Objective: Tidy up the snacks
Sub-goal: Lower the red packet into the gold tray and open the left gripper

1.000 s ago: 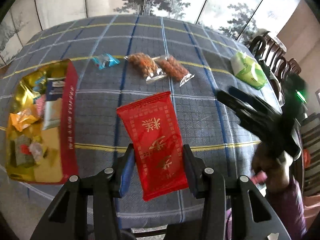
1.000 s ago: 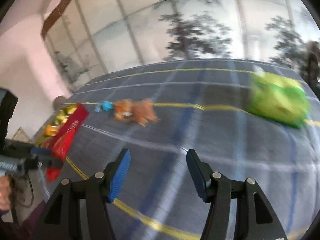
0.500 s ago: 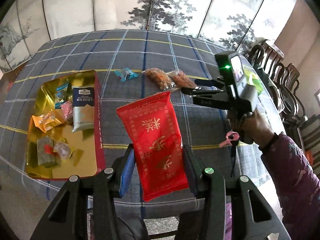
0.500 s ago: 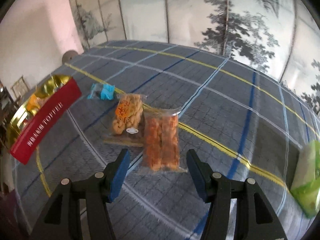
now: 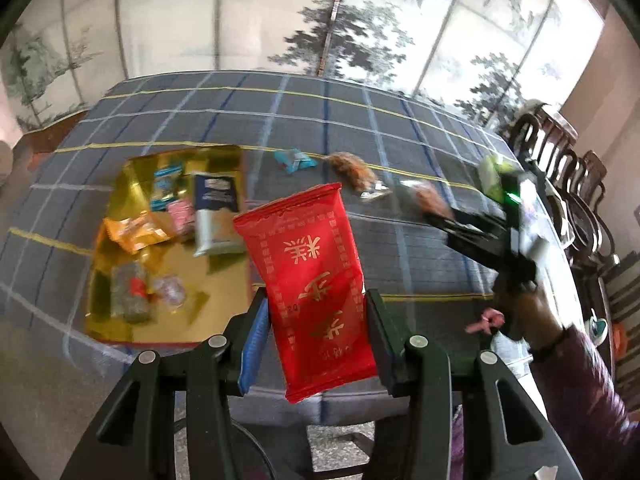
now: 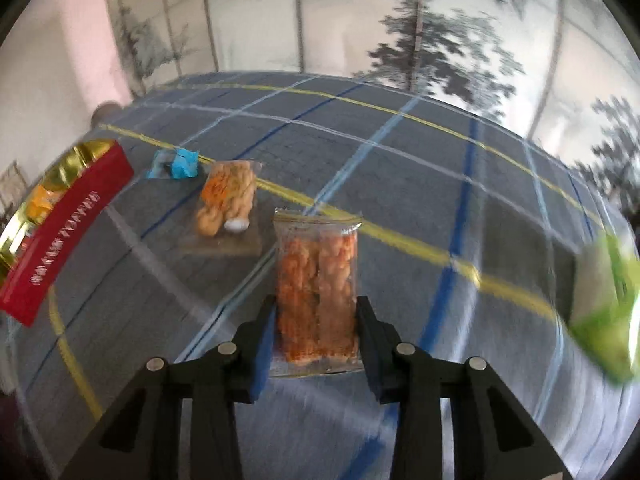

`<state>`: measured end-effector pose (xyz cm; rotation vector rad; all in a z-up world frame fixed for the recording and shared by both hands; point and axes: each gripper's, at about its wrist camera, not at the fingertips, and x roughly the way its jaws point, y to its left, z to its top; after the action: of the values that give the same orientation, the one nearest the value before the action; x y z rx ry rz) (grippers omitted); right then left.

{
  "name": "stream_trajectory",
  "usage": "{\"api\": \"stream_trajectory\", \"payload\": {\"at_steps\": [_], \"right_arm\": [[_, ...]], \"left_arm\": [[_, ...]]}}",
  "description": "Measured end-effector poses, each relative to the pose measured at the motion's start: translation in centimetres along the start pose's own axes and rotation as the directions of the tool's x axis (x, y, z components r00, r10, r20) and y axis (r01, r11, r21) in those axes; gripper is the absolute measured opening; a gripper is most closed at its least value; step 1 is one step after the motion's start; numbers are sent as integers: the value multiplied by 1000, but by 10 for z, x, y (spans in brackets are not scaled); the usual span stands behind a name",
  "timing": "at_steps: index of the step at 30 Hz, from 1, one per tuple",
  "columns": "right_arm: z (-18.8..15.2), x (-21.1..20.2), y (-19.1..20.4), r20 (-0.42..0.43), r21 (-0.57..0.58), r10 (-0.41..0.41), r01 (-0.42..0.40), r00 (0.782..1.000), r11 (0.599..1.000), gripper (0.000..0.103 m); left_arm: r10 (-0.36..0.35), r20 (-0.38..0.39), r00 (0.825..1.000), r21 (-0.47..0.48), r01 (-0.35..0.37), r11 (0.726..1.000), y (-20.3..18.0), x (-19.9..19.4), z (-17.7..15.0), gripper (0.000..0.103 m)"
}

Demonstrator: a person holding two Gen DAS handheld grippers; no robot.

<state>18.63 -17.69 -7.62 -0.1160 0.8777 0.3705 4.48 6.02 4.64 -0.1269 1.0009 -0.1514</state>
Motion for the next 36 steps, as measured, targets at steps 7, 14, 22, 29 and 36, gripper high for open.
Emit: {"api": "stream_trajectory", "payload": {"at_steps": [7, 14, 22, 29, 36], "right_arm": [[-38, -26, -8, 23, 158, -50, 45, 999, 986, 38], [-42, -27, -4, 28, 161, -83, 77, 996, 984, 38], [-39, -23, -1, 16, 152, -99, 96, 995, 984, 38], [-40, -23, -1, 14, 148, -106, 103, 994, 984, 38], [-40, -23, -2, 14, 150, -108, 105, 994, 983, 38]], "left_arm": [[59, 17, 998, -68, -58, 996, 45, -19, -9, 42], [123, 24, 992, -123, -119, 985, 91, -25, -14, 42], [115, 16, 993, -71, -114, 991, 100, -6, -5, 43], [101, 12, 995, -53, -100, 994, 96, 22, 15, 43], [136, 1, 991, -53, -136, 989, 99, 44, 26, 43]]}}
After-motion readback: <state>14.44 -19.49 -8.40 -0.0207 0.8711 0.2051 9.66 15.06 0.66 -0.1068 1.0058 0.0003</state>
